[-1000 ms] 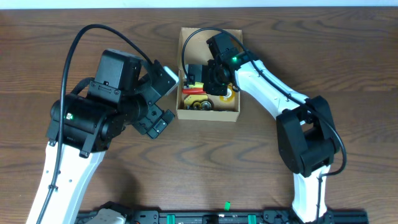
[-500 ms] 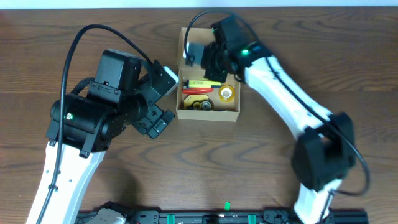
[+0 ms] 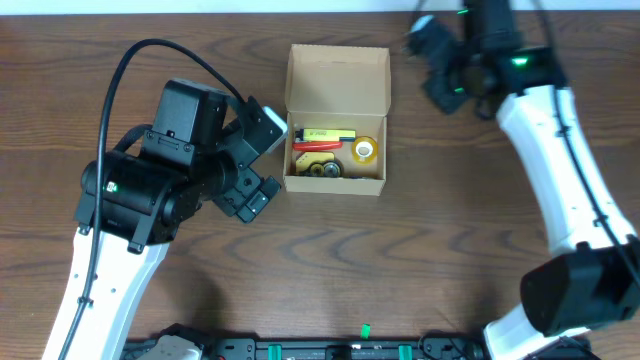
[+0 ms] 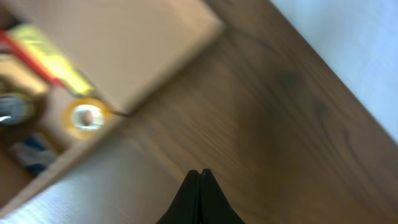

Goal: Pack container
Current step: 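Raise the right gripper and withdraw it to the upper right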

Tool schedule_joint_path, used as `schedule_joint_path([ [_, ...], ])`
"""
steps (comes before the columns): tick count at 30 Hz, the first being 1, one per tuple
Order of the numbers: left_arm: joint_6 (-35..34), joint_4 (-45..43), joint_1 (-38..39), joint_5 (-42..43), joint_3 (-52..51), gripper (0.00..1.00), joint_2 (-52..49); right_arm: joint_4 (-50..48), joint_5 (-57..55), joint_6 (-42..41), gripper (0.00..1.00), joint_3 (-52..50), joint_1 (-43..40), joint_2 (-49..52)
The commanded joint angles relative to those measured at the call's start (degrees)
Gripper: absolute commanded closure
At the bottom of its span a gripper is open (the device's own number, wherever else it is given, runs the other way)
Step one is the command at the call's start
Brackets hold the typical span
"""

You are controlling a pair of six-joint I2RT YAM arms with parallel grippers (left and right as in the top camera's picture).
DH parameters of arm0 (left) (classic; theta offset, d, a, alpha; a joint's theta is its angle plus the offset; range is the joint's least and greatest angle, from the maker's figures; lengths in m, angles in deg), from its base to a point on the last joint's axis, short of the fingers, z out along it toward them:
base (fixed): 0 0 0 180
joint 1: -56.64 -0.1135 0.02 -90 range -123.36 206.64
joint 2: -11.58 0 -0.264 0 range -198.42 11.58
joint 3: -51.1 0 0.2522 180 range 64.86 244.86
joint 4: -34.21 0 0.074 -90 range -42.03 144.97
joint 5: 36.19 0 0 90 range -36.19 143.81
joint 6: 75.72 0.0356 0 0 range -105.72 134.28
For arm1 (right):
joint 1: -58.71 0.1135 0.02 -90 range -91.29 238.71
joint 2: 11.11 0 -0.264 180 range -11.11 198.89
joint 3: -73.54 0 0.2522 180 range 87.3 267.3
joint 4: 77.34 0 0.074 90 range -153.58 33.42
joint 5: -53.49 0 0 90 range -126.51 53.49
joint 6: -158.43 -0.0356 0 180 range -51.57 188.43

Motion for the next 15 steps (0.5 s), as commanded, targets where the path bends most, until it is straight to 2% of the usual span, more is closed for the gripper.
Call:
schedule_joint_path([
  [1,0.57,0.22,-0.13,-0.20,1.51,0.05,0.13,-1.20,3.10,-3.52,0.99,0.37,-5.22,-1.31],
  [8,0.57,0.22,-0.15,-0.20,1.51,0.05,0.13,-2.56,17.49,-3.56,0.99,0.35,-15.13,-1.14],
  [15,0.59,2.84,-0.15,-0.22,1.51,0.05,0.13,0.52,21.24,-4.00,0.99,0.33,-16.13,-0.76],
])
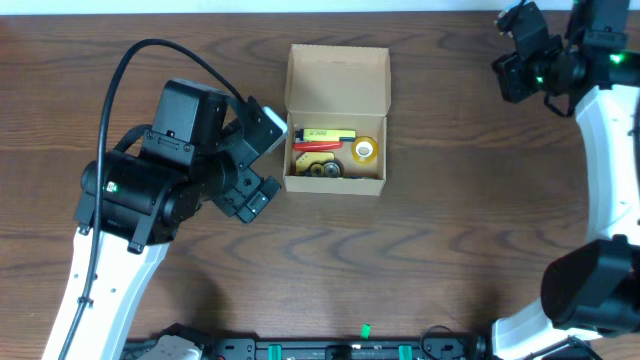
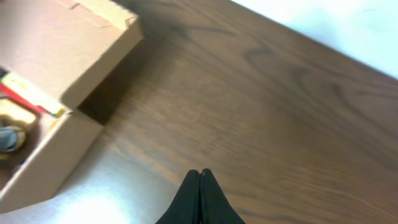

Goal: Pack container
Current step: 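Raise the right gripper and withdraw it to the upper right, then move both grippers up to the box's far lid flap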

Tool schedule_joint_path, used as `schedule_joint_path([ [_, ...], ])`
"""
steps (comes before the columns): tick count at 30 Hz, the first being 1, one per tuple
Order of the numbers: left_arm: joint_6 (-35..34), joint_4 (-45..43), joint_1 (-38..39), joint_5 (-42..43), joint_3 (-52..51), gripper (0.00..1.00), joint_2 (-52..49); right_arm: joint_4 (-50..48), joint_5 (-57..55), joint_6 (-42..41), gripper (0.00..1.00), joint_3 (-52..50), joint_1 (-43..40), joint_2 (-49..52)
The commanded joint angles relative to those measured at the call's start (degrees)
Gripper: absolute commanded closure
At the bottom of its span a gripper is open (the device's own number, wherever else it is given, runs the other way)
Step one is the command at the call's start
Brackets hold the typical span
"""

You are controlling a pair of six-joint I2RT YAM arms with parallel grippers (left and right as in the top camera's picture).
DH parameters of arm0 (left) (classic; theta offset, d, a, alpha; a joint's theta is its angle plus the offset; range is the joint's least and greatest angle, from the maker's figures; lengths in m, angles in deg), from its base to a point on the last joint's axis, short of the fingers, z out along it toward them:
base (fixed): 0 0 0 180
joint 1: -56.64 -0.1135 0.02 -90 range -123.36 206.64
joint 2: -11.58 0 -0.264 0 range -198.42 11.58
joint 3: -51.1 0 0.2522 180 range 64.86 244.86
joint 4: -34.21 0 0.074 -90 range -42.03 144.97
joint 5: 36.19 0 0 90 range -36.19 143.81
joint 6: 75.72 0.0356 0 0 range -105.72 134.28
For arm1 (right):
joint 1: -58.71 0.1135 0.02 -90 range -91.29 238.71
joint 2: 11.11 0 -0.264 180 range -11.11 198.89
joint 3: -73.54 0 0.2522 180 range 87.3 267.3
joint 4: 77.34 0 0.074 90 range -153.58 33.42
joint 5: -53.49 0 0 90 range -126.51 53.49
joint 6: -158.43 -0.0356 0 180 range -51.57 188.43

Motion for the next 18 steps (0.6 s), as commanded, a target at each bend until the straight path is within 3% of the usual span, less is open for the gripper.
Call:
schedule_joint_path([
  [1,0.57,2.95,-0.15,-0.22,1.51,0.05,0.13,1.81,4.63,-1.11,0.99,0.31,0.63,-0.70],
  [14,0.57,4.81,-0.15,-0.22,1.51,0.05,0.13,9.38,7.15,-1.07,0.98,0.31,6.08,-0.66],
  [18,0.57,4.81,-0.15,-0.20,1.51,0.05,0.13,9.33,7.13,-1.07,0.92,0.31,8.04,-0.66],
])
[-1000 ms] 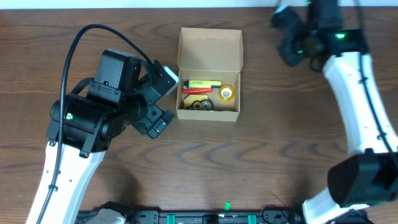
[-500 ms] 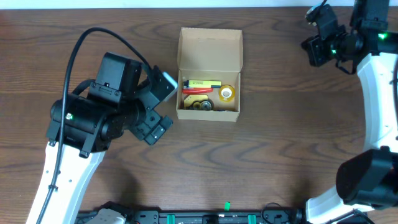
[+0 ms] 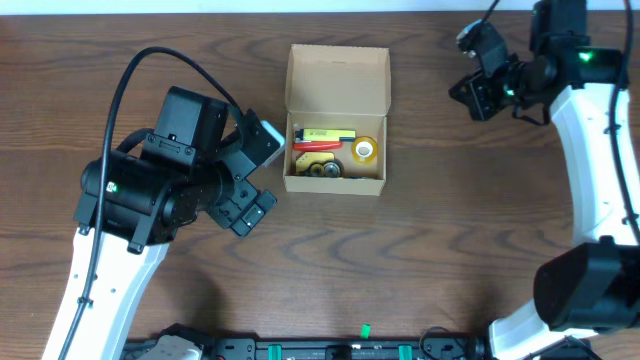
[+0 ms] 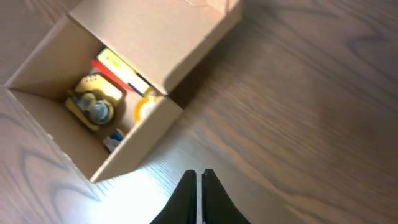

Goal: Pack container
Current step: 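Move both grippers up to the box's far lid flap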

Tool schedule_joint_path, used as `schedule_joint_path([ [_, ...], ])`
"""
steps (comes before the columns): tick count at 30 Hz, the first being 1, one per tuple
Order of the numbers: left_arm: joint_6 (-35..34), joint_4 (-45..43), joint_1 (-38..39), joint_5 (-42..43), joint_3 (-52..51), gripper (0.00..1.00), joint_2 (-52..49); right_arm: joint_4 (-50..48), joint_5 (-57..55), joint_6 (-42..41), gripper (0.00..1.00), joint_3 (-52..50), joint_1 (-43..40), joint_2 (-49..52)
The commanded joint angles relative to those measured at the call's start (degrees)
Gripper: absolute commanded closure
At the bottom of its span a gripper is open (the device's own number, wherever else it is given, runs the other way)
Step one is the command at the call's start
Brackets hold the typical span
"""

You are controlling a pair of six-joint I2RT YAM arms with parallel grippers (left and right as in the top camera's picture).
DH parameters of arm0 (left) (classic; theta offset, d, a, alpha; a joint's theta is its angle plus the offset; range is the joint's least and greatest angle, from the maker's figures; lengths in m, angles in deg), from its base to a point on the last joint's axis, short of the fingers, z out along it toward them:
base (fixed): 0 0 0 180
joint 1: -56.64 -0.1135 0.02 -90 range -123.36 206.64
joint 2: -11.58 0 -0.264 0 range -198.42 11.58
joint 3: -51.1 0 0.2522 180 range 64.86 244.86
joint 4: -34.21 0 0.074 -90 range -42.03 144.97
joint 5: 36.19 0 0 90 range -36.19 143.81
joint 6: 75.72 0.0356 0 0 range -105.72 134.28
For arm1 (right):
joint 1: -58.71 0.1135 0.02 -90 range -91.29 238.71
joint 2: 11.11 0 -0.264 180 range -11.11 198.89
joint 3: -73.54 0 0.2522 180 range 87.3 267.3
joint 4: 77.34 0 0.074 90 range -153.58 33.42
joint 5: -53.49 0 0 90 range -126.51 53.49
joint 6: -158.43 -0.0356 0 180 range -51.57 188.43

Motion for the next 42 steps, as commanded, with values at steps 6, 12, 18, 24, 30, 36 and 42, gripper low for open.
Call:
schedule_joint_path([
  [6,0.57,0.33,-0.13,-2.05,1.51,0.05,0.13,-0.02,1.18,-0.39,0.73,0.31,3.96,-0.66],
  [12,0.59,0.33,-0.15,-2.05,1.51,0.05,0.13,-0.46,1.20,-0.42,0.63,0.31,4.31,-0.66],
  [18,0.57,0.33,-0.15,-2.05,1.51,0.05,0.13,-0.70,1.18,-0.39,0.36,0.31,4.28,-0.66],
  [24,-4.52,-0.04,-0.13,0.55,1.51,0.05,0.13,-0.83,1.16,-0.42,0.01,0.31,4.28,-0.66],
  [30,-7.63,-0.59,-0.13,4.24,1.51,0.05,0.13,0.17,1.22,-0.48,0.01,0.31,4.28,-0.66],
  [36,-7.63,-3.21,-0.13,12.48,1.51,0.05,0.13,0.87,1.22,-3.65,0.01,0.31,4.28,-0.66],
  [42,-7.61,-13.35,-0.15,13.57,1.51,0.04,0.13,-2.25,0.24,-3.61,0.01,0.31,4.28,-0.66],
])
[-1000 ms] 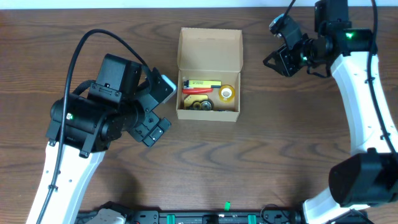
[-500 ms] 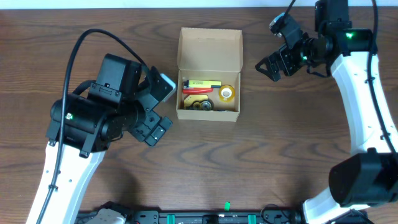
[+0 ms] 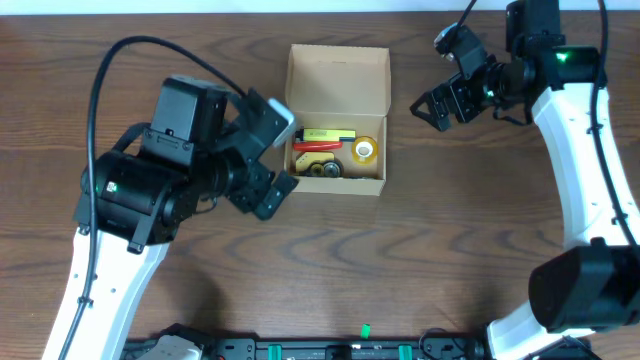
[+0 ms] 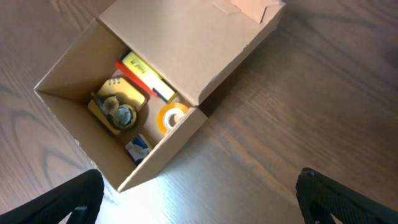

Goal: Pack container
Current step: 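Move both grippers up to the box's far lid flap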

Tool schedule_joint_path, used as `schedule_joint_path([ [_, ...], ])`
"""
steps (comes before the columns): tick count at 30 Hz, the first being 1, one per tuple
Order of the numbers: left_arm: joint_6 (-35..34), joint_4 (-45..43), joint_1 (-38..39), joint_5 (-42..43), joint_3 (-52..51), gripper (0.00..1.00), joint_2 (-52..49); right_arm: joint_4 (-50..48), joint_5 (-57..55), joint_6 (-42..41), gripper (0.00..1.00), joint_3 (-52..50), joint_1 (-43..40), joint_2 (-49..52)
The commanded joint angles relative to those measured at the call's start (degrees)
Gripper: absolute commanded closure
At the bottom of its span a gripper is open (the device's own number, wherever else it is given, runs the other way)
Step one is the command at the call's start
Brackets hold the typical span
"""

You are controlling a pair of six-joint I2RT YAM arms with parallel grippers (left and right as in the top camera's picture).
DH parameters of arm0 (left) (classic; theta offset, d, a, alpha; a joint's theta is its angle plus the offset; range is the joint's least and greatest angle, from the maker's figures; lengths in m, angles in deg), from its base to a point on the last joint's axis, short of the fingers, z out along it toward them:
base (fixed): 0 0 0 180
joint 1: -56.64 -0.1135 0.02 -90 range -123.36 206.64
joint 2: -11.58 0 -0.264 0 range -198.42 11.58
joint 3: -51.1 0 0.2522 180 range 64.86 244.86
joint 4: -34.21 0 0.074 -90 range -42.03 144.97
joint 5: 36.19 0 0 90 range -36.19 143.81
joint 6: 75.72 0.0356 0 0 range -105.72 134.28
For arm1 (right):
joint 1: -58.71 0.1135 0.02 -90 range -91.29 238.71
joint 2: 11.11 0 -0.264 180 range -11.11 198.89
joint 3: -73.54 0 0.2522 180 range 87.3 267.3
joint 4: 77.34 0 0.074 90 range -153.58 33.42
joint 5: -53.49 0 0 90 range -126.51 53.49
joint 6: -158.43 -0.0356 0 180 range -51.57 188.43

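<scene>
The open cardboard box stands mid-table with its lid flap laid back. Inside lie a yellow and red stick-like item, a yellow tape roll, a yellow gadget and a small blue and white packet. My right gripper hovers wide open and empty over the table just right of the box. In the overhead view my left gripper sits at the box's left wall, its fingers apart.
Dark wooden table all round the box. A pale wall runs along the table's far edge. The left arm's black cable loops over the left side.
My right gripper went from almost shut to wide open and now sits lower and closer to the box. My left gripper has shifted right, up against the box's left wall.
My right gripper was shut close to the box's back right corner. Then it was still shut, far off at the table's back right. Later it was nearer the box with the fingers barely parted. Now it is wide open beside the box, left gripper at the left wall.
</scene>
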Motion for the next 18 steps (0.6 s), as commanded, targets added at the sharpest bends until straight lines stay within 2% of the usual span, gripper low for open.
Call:
schedule_joint_path([
  [1,-0.63,-3.85,-0.15,1.62,1.44,0.06,0.07,-2.10,-0.74,-1.09,0.01,0.31,0.46,-0.66],
  [3,-0.74,-7.41,-0.20,-0.20,1.44,0.25,-0.33,-4.74,-2.49,-1.11,0.08,0.28,0.46,-0.63],
  [5,-2.71,-10.67,-0.26,-3.89,1.44,0.31,-1.27,-7.56,-3.67,-1.14,0.19,0.26,0.46,-0.63],
  [8,-7.13,-15.74,-1.09,-9.77,1.44,0.49,-3.78,-12.81,-4.52,-1.14,0.54,-0.26,0.46,-0.63],
  [9,-8.37,-17.57,-1.68,-10.75,1.44,0.57,-4.92,-14.56,-4.52,-1.31,0.70,-0.48,0.46,-0.63],
  [12,-11.87,-22.91,-4.04,-10.86,1.44,0.87,-8.00,-17.97,-4.55,-1.36,0.95,-0.66,0.44,-0.15],
  [13,-13.62,-25.05,-5.09,-10.86,1.44,0.94,-9.11,-19.12,-4.55,-1.36,0.99,-0.66,0.42,0.33],
  [18,-19.87,-35.60,-10.38,-10.82,1.44,0.94,-14.19,-23.80,-6.25,-6.88,0.98,-0.66,0.33,4.15],
])
